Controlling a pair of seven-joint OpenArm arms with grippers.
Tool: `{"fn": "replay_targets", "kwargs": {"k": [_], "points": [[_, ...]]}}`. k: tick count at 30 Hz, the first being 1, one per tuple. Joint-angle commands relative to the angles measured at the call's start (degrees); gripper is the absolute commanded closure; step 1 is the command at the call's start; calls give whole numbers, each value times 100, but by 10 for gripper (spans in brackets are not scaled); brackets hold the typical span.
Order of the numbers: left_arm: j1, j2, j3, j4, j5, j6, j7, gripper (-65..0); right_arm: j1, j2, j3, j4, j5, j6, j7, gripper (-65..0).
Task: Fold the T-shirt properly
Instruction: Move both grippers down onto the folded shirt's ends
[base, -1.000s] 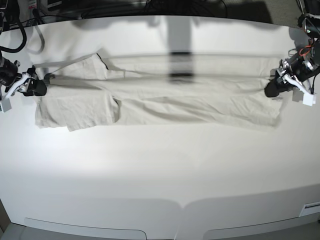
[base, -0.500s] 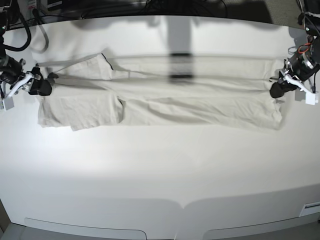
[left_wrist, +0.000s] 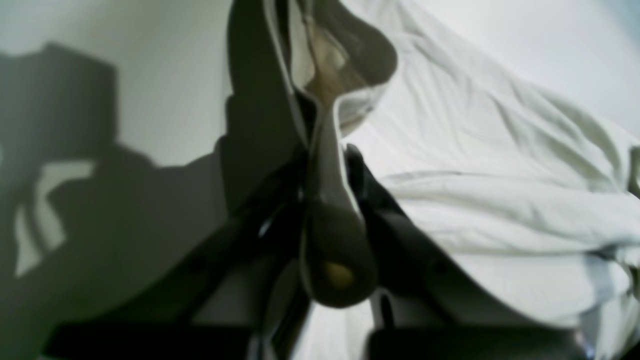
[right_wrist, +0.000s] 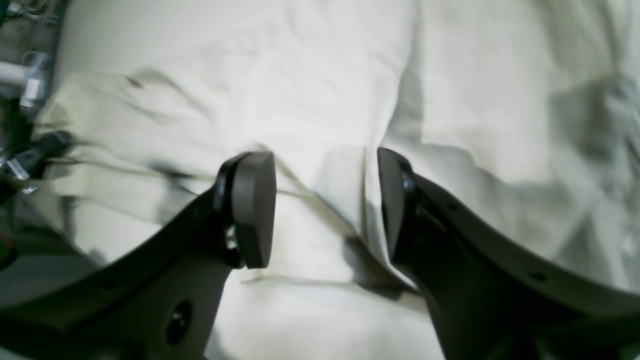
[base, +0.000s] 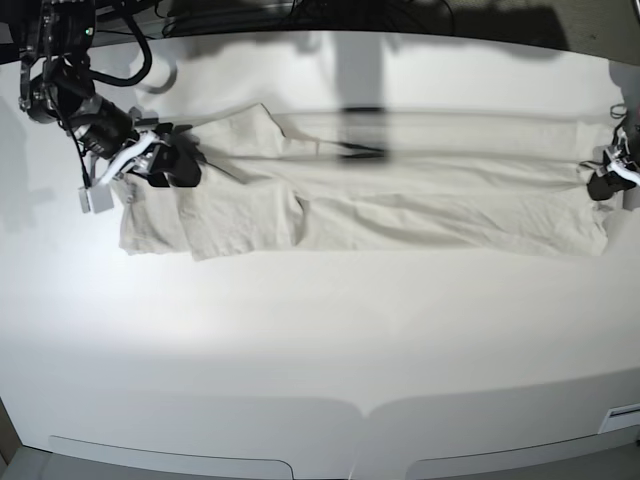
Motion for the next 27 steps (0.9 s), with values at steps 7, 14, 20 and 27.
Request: {"fn": "replay_targets", "kwargs": {"k": [7, 14, 20, 27], "points": [[-59, -695, -50, 111, -612, 42, 356, 0, 101, -573, -470, 586, -367, 52, 164, -312], [328, -175, -50, 1281, -1871, -90, 1362, 0, 424, -719, -1051, 584, -931, 52, 162, -312], [1001, 1027, -37, 2865, -1711, -68, 1021, 0, 643, -717, -1182, 584, -931, 52, 144, -312], [1276, 1943, 765, 3429, -850, -63, 326, 0, 656, -717, -1182, 584, -933, 52, 136, -312]]}}
